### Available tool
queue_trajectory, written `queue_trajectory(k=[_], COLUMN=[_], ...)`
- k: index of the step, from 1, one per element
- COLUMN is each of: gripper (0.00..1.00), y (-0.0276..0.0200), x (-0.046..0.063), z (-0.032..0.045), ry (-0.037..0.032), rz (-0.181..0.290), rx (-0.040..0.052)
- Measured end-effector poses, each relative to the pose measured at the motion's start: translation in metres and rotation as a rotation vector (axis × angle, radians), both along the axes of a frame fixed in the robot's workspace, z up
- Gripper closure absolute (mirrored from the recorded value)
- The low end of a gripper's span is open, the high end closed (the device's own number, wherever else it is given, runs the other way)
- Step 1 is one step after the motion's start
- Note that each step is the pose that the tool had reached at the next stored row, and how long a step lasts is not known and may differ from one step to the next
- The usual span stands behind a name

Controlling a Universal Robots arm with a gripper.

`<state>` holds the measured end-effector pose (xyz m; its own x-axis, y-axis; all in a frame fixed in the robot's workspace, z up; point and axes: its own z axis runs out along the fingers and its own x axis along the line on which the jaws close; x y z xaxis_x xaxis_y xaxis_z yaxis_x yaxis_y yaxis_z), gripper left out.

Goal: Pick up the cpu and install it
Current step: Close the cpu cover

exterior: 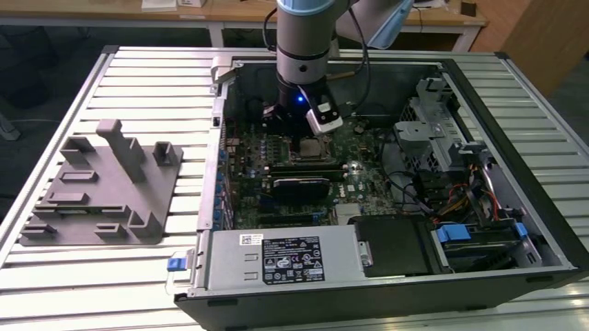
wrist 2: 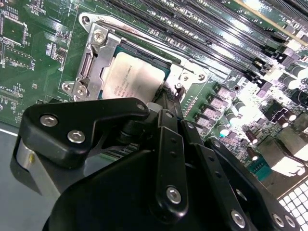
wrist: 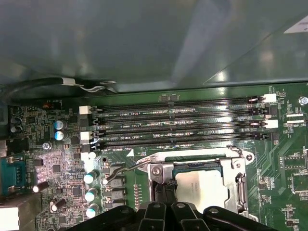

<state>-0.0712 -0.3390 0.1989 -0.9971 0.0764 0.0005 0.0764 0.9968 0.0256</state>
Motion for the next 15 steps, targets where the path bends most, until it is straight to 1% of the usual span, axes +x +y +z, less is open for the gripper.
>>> queue_trajectory(k=[3, 9, 15], gripper=[0.89, 0.89, 0.89], y=[0.0002, 0.0032, 0.0035], x=[0.0000, 0.0000, 0.0000], z=[-0.0002, -0.0001, 0.0007], ry=[-0.0002, -0.0001, 0.0000], rz=[0.000, 0.000, 0.000], rx=[0.0002, 0.0001, 0.0000])
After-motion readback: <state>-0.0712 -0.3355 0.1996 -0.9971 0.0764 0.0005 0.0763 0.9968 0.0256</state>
